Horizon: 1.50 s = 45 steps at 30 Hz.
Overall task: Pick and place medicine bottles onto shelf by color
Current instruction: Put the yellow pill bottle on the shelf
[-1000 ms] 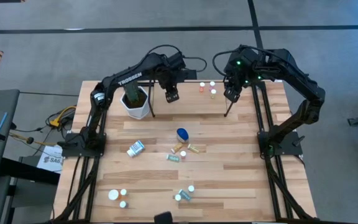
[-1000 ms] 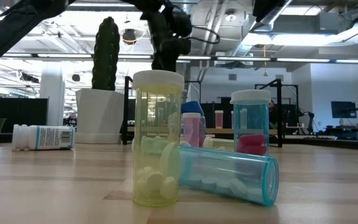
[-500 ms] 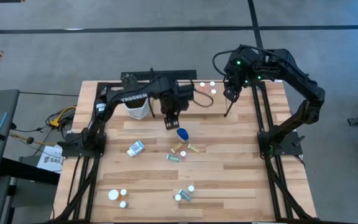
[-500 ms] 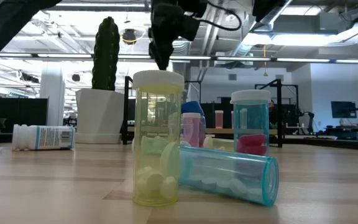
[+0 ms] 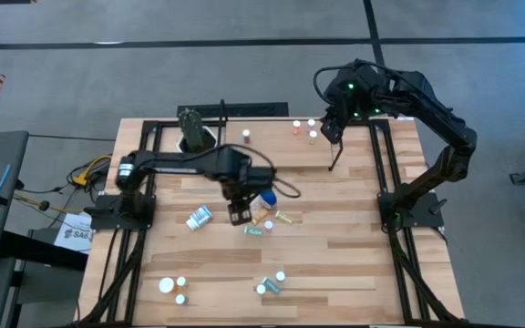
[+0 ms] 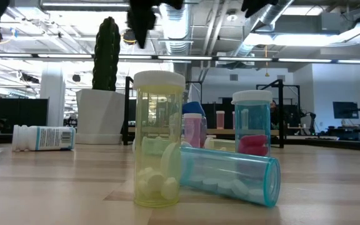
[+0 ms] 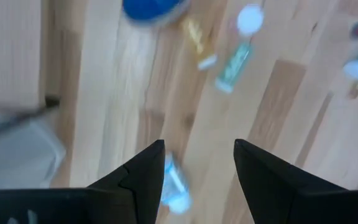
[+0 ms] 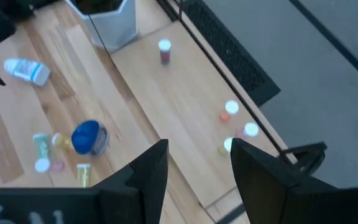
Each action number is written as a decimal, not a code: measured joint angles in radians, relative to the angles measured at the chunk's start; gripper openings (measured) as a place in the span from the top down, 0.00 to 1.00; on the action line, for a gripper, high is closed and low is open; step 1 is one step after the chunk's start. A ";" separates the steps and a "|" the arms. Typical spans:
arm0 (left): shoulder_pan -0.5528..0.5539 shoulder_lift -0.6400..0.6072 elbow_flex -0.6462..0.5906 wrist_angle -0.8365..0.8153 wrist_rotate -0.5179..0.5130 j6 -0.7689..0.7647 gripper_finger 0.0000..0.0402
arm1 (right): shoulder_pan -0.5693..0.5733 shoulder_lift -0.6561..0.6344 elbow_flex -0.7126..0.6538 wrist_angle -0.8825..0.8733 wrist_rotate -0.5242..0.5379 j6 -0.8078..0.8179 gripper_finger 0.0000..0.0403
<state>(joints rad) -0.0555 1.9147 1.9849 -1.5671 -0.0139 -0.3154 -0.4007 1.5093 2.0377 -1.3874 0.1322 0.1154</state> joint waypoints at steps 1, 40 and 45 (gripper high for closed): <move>-0.010 -0.027 -0.041 -0.006 0.000 -0.029 0.55 | 0.000 0.000 0.000 0.007 0.000 0.000 0.51; -0.732 -0.719 -1.022 0.544 -0.133 -0.877 0.55 | 0.000 0.000 0.000 0.060 0.000 -0.002 0.51; -0.788 -0.677 -1.022 0.640 -0.144 -0.937 0.55 | 0.000 0.000 0.000 0.060 0.000 -0.002 0.51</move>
<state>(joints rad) -0.8437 1.2373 0.9630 -0.9274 -0.1582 -1.2523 -0.4007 1.5097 2.0377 -1.3271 0.1318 0.1139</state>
